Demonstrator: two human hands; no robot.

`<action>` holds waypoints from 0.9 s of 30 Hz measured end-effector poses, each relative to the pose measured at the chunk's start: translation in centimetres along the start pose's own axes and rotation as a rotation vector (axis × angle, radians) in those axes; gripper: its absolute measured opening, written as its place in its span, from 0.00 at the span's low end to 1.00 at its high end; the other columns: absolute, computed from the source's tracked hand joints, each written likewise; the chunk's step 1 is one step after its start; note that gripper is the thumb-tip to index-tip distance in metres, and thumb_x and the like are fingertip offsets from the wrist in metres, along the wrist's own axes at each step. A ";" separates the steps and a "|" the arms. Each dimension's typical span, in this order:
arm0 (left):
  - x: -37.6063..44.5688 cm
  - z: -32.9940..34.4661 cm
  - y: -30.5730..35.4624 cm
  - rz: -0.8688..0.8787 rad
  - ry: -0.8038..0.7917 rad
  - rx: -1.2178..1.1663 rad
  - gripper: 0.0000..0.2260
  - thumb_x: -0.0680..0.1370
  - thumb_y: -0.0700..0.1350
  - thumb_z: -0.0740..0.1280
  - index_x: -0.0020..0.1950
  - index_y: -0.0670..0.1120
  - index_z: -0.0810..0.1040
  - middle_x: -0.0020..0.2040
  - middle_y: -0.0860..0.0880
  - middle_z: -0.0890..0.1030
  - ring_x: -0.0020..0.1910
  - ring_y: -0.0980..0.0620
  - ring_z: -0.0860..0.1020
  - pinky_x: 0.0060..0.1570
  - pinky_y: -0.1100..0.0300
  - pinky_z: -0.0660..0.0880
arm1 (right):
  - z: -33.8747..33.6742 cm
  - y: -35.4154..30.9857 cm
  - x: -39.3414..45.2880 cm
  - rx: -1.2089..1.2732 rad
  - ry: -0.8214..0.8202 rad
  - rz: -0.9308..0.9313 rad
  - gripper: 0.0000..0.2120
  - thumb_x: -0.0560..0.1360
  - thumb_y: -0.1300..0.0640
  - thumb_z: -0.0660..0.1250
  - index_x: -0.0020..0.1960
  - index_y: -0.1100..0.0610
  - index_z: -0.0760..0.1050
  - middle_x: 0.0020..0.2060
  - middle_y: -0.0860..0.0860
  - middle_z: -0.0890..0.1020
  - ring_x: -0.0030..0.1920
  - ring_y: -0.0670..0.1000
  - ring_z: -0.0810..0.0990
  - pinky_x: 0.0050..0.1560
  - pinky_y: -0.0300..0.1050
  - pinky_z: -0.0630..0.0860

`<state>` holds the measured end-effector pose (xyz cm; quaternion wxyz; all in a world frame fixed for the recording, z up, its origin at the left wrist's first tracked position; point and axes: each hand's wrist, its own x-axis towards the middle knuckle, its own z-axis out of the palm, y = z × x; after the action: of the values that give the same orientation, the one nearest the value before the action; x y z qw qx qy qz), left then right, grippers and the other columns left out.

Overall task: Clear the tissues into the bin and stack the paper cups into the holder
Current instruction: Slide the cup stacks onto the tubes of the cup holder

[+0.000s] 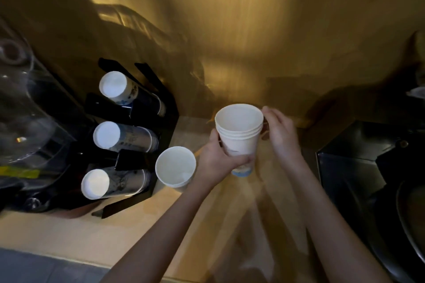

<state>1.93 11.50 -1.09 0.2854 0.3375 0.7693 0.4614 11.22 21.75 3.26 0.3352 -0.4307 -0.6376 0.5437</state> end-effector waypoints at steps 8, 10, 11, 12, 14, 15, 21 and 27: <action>-6.1 -11.1 4.7 0.355 0.187 0.126 0.39 0.59 0.50 0.79 0.66 0.51 0.66 0.62 0.53 0.75 0.60 0.58 0.72 0.58 0.64 0.71 | 4.0 -6.1 -5.1 0.222 -0.093 0.129 0.15 0.76 0.54 0.59 0.32 0.55 0.73 0.24 0.53 0.73 0.23 0.49 0.71 0.25 0.40 0.65; -7.8 -14.1 5.0 0.489 0.218 0.241 0.37 0.62 0.52 0.76 0.67 0.53 0.64 0.64 0.55 0.73 0.63 0.57 0.70 0.59 0.64 0.70 | 5.2 -7.1 -6.8 0.229 -0.197 0.207 0.14 0.73 0.47 0.60 0.33 0.54 0.75 0.25 0.53 0.76 0.24 0.51 0.73 0.24 0.40 0.68; -8.6 -15.6 4.9 0.562 0.230 0.313 0.35 0.64 0.52 0.75 0.67 0.53 0.63 0.64 0.55 0.72 0.64 0.57 0.69 0.60 0.63 0.70 | 5.8 -7.6 -7.8 0.237 -0.258 0.256 0.15 0.69 0.43 0.60 0.35 0.53 0.76 0.25 0.53 0.78 0.25 0.52 0.75 0.22 0.39 0.70; -9.1 -16.9 4.7 0.629 0.243 0.388 0.33 0.66 0.52 0.74 0.68 0.52 0.64 0.64 0.54 0.72 0.64 0.56 0.69 0.62 0.60 0.71 | 6.5 -7.9 -8.6 0.239 -0.324 0.298 0.16 0.68 0.41 0.61 0.38 0.53 0.77 0.27 0.53 0.80 0.26 0.54 0.76 0.20 0.38 0.71; -10.1 -19.4 4.0 0.711 0.264 0.529 0.30 0.69 0.49 0.72 0.68 0.50 0.64 0.66 0.49 0.72 0.66 0.53 0.67 0.64 0.51 0.71 | 8.0 -8.5 -10.1 0.241 -0.436 0.361 0.21 0.69 0.37 0.60 0.43 0.54 0.80 0.29 0.54 0.81 0.28 0.54 0.78 0.20 0.37 0.72; -10.6 -20.6 3.5 0.731 0.261 0.584 0.29 0.70 0.47 0.71 0.68 0.49 0.64 0.67 0.47 0.72 0.68 0.52 0.67 0.65 0.48 0.71 | 8.7 -8.8 -10.9 0.242 -0.489 0.392 0.24 0.66 0.35 0.59 0.43 0.54 0.80 0.29 0.53 0.81 0.29 0.54 0.79 0.21 0.37 0.73; -13.0 -26.1 0.1 0.840 0.217 0.852 0.20 0.77 0.44 0.62 0.68 0.50 0.64 0.70 0.48 0.67 0.71 0.49 0.63 0.67 0.53 0.63 | 13.6 -9.0 -15.1 0.123 -0.903 0.404 0.39 0.61 0.25 0.55 0.46 0.59 0.78 0.27 0.58 0.81 0.26 0.58 0.79 0.28 0.42 0.75; -14.9 -28.9 -2.6 0.958 0.228 1.053 0.19 0.78 0.46 0.57 0.68 0.56 0.62 0.72 0.49 0.58 0.73 0.48 0.56 0.71 0.56 0.50 | 16.8 -7.1 -18.4 0.212 -0.953 0.267 0.26 0.61 0.36 0.68 0.48 0.55 0.80 0.39 0.56 0.83 0.37 0.56 0.82 0.33 0.45 0.77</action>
<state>-11.34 -15.98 10.31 -0.2308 0.6804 0.6821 0.1359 2.31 -2.13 7.93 -0.0237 -0.1761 -0.6003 0.7798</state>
